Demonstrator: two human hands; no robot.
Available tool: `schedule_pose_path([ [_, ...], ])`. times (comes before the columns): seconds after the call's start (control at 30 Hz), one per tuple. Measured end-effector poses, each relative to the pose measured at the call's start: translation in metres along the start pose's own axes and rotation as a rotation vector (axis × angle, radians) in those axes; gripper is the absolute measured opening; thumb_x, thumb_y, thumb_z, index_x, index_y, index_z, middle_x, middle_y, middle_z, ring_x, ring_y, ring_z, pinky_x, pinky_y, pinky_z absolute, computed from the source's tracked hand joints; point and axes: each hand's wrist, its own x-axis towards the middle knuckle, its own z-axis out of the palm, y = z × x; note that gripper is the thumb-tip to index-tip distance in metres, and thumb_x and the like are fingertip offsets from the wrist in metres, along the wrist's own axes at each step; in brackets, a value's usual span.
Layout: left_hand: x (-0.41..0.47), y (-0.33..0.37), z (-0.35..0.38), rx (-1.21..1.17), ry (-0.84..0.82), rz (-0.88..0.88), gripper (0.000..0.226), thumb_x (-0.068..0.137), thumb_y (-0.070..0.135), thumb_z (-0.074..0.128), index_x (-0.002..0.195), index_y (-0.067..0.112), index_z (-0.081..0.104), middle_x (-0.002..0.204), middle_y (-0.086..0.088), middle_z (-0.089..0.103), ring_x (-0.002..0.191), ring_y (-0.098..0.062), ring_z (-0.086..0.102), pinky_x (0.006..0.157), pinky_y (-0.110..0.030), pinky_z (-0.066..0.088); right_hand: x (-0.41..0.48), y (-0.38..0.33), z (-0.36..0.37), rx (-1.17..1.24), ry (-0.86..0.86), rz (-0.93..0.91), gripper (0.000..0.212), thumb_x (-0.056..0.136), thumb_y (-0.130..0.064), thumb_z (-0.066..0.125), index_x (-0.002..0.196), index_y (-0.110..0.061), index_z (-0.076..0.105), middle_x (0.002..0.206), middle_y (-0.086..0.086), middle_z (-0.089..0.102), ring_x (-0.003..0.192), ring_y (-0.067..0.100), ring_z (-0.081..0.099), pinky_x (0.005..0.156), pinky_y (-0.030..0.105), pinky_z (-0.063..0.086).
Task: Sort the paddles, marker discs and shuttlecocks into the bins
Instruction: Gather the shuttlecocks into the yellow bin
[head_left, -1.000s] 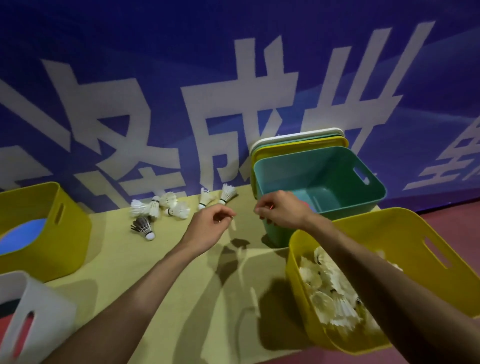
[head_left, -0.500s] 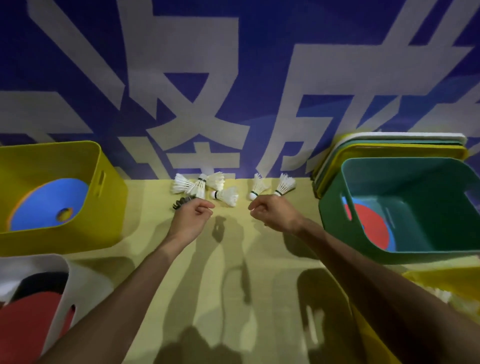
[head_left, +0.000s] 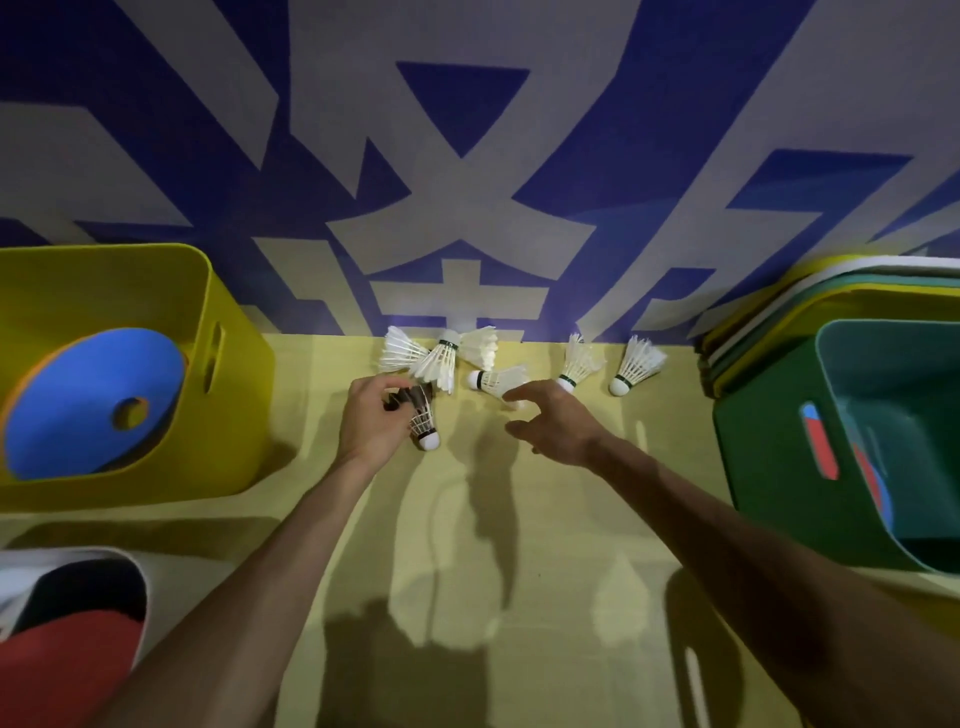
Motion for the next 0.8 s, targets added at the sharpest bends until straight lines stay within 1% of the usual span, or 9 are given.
schedule_pose_path([
  [0.03,0.001,0.0,0.001,-0.011,-0.012,-0.014,0.032,0.082,0.004,0.059,0.097,0.032,0.064,0.112,0.0,0.053,0.084,-0.024,0.066,0.074,-0.038,0.058,0.003,0.0,0.002,0.032,0.006,0.014,0.046,0.086,-0.022,0.068,0.13,-0.017,0.055,0.142,0.004,0.043,0.114,0.028,0.056,0.088,0.038,0.052],
  [0.1,0.002,0.0,0.004,-0.056,-0.018,-0.059,0.034,0.085,0.001,0.056,0.109,0.025,0.062,0.108,0.0,0.058,0.08,-0.025,0.067,0.061,-0.024,0.054,0.007,-0.002,0.006,0.178,0.022,0.072,0.048,0.086,-0.018,0.068,0.131,-0.014,0.054,0.138,-0.002,0.039,0.111,0.027,0.056,0.078,0.038,0.057],
  [0.17,0.002,-0.001,0.006,-0.035,0.0,-0.09,0.034,0.086,0.003,0.057,0.114,0.021,0.061,0.102,-0.001,0.061,0.084,-0.022,0.064,0.059,-0.019,0.046,0.008,-0.003,0.01,0.348,0.033,0.141,0.048,0.086,-0.014,0.068,0.131,-0.014,0.053,0.136,-0.002,0.037,0.106,0.026,0.057,0.066,0.032,0.058],
  [0.2,0.002,-0.002,0.006,-0.013,0.002,-0.103,0.034,0.085,0.006,0.058,0.115,0.022,0.06,0.1,-0.002,0.062,0.084,-0.02,0.062,0.06,-0.019,0.044,0.008,-0.003,0.011,0.405,0.033,0.169,0.048,0.086,-0.014,0.068,0.132,-0.015,0.052,0.137,0.0,0.04,0.103,0.025,0.058,0.065,0.03,0.058],
  [0.33,-0.004,-0.005,0.007,0.051,-0.069,-0.141,0.029,0.084,0.015,0.065,0.112,0.019,0.058,0.094,-0.003,0.061,0.082,-0.018,0.059,0.069,-0.024,0.042,0.007,0.002,0.016,0.51,-0.058,0.252,0.053,0.088,-0.013,0.064,0.138,-0.018,0.046,0.122,0.012,0.058,0.102,0.027,0.063,0.078,0.037,0.058],
  [0.47,-0.017,-0.011,0.012,0.094,-0.124,-0.136,0.017,0.082,0.015,0.072,0.098,0.01,0.069,0.091,-0.003,0.066,0.082,-0.014,0.06,0.073,-0.021,0.041,-0.003,0.004,0.018,0.464,-0.019,0.232,0.051,0.087,-0.016,0.066,0.135,-0.015,0.051,0.13,0.009,0.052,0.106,0.027,0.061,0.08,0.037,0.058],
  [0.57,-0.026,-0.009,0.009,0.026,-0.062,-0.151,0.009,0.08,0.014,0.074,0.087,0.009,0.071,0.086,-0.004,0.067,0.08,-0.016,0.062,0.074,-0.023,0.045,-0.017,0.008,0.01,0.412,0.019,0.195,0.044,0.088,-0.018,0.065,0.13,-0.011,0.056,0.128,0.009,0.055,0.106,0.028,0.061,0.087,0.04,0.056],
  [0.67,-0.041,0.001,0.006,-0.064,0.003,-0.108,0.007,0.081,0.013,0.073,0.085,0.012,0.067,0.081,-0.002,0.065,0.078,-0.015,0.059,0.072,-0.023,0.045,-0.032,0.01,-0.003,0.305,0.084,0.125,0.033,0.089,-0.02,0.064,0.12,-0.01,0.064,0.123,0.005,0.06,0.104,0.022,0.061,0.093,0.043,0.052],
  [0.8,-0.069,0.027,0.005,-0.126,0.039,-0.017,0.006,0.084,0.013,0.07,0.087,0.011,0.066,0.079,0.003,0.064,0.077,-0.011,0.059,0.066,-0.011,0.042,-0.06,0.007,-0.023,0.209,0.207,0.005,0.008,0.088,-0.018,0.064,0.095,-0.016,0.069,0.1,-0.003,0.066,0.085,0.014,0.06,0.078,0.033,0.053],
])
